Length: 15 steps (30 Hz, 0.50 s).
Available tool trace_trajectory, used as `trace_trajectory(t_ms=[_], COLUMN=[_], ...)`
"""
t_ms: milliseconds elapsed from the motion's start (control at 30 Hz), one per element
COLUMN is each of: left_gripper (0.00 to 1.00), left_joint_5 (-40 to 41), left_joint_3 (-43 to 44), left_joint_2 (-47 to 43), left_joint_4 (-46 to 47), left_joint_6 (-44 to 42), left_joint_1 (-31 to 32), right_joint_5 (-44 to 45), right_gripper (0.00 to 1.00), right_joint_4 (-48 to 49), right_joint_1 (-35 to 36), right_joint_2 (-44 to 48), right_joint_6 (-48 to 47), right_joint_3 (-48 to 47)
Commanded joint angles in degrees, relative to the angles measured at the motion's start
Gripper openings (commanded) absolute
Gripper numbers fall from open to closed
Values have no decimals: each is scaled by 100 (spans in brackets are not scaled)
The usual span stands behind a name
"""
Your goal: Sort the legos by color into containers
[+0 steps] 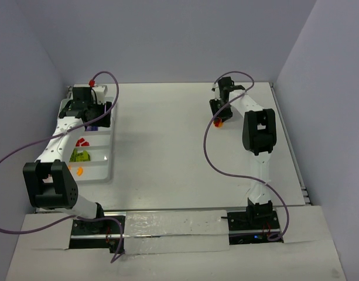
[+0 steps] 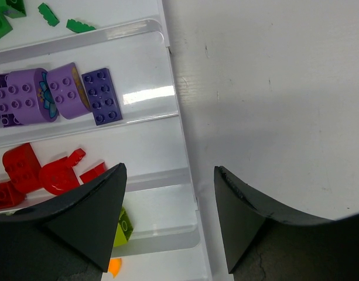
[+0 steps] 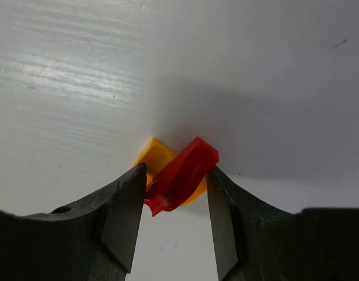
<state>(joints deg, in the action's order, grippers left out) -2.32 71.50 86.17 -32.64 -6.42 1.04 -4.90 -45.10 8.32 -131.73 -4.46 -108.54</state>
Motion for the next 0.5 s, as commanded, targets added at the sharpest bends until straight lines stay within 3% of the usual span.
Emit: trace_trajectory(t_ms=[0, 200, 467], left_gripper=[70, 70, 70], left_joint_5=[-195, -269, -286], left_joint_3=[228, 247, 241], left_joint_2=[-4, -15, -48], left_joint_4=[16, -15, -23], left_joint_6=[-5, -9, -18], left_joint_1=[19, 19, 19], right_joint_5=[-451, -624, -556], right_gripper=[54, 52, 29], right_joint_4=[-35, 69, -183], right_joint_1=[-1, 76, 91], right_joint_2=[421, 659, 534], right_joint_6=[-620, -817, -723], right_joint_3=[123, 355, 210])
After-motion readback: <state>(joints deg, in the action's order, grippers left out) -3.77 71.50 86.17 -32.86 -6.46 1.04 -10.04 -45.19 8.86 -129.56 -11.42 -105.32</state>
